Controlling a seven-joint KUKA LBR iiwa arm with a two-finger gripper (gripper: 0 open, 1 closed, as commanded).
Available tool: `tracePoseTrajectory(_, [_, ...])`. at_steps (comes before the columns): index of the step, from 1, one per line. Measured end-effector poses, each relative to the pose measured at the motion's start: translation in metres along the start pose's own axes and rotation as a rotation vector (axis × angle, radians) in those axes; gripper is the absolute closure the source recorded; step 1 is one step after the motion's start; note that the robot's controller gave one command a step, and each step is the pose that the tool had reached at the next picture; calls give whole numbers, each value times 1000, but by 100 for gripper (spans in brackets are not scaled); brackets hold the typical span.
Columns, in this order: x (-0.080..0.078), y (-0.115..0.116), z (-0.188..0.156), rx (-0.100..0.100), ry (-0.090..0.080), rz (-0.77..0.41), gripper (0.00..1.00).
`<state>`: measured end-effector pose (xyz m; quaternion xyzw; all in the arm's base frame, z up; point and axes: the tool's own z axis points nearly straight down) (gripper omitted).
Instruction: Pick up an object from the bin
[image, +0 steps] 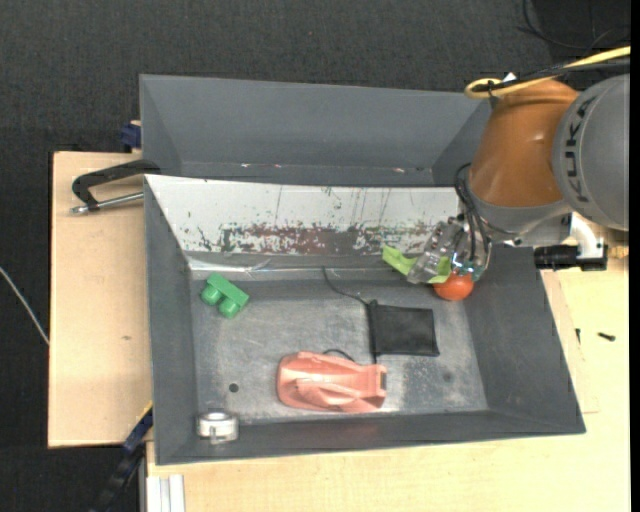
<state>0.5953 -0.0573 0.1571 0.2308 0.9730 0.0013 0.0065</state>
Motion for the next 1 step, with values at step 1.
tracePoseTrajectory(1, [9,1,-11,8,20,-21,100])
